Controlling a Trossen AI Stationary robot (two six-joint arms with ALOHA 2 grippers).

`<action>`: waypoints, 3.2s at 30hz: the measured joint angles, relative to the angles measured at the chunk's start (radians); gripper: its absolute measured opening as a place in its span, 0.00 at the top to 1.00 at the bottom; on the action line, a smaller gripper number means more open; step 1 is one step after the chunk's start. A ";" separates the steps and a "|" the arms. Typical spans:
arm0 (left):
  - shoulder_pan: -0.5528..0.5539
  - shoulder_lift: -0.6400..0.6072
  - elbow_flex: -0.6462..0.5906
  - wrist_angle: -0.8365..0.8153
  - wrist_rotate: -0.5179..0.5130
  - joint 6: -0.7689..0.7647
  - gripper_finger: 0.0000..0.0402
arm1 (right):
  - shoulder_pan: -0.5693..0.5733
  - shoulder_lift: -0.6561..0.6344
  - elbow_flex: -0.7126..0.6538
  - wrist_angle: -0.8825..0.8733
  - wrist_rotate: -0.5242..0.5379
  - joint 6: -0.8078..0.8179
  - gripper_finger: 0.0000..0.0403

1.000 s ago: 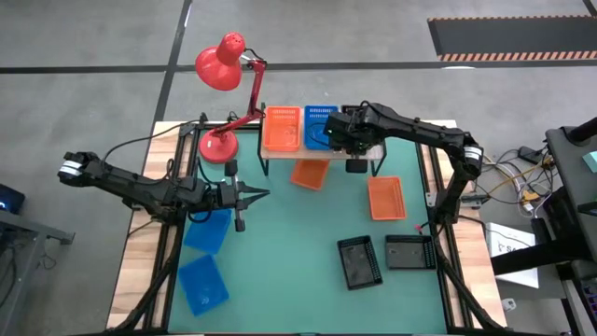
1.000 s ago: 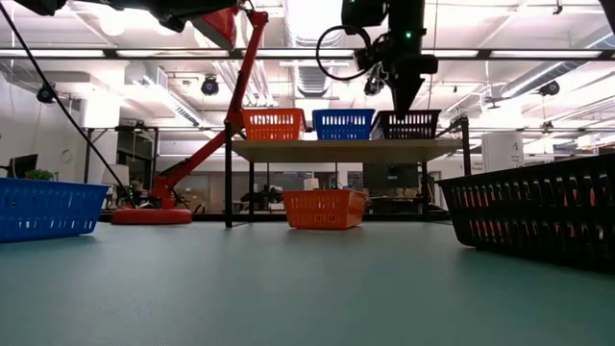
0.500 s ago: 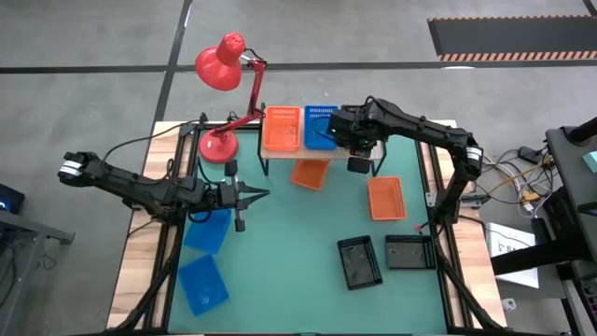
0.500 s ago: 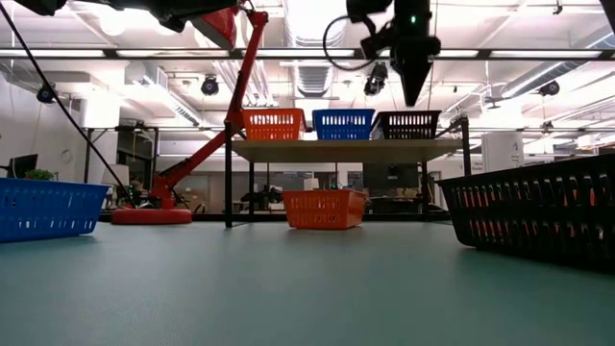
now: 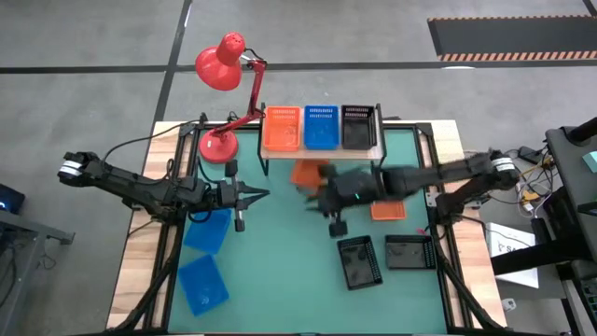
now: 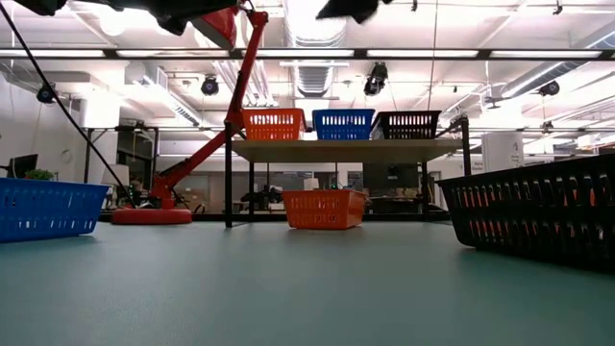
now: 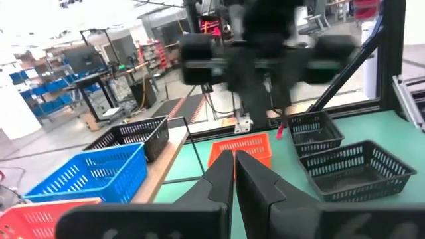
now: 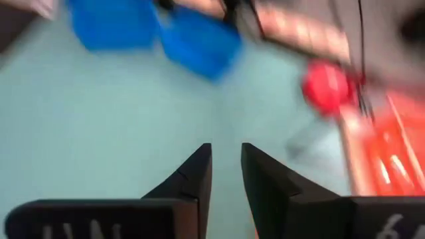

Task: Stack baskets on shelf by color
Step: Stack the top orange bin on the other orange bin on the shelf

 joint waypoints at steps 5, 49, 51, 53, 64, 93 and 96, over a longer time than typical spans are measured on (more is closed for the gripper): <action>0.000 0.000 0.000 0.000 0.016 -0.071 1.00 | 0.053 -0.013 -0.272 0.421 0.004 -0.118 0.89; -0.067 0.621 0.100 0.163 0.018 -0.436 1.00 | 0.035 -0.470 -0.838 0.739 -0.021 -0.128 0.98; -0.065 0.670 0.133 0.165 -0.064 -0.331 1.00 | 0.035 -0.474 -0.838 0.738 -0.021 -0.124 0.98; -0.062 0.731 0.160 0.154 -0.156 -0.255 1.00 | 0.035 -0.476 -0.838 0.732 -0.021 -0.115 0.98; 0.074 0.836 0.261 0.111 -0.184 0.185 1.00 | 0.035 -0.480 -0.838 0.663 -0.021 -0.097 0.98; 0.309 0.832 0.260 0.052 0.049 0.185 0.61 | 0.035 -0.482 -0.837 0.643 -0.021 -0.094 0.98; 0.316 0.832 0.260 0.062 0.049 0.183 0.61 | 0.035 -0.482 -0.837 0.639 -0.021 -0.094 0.98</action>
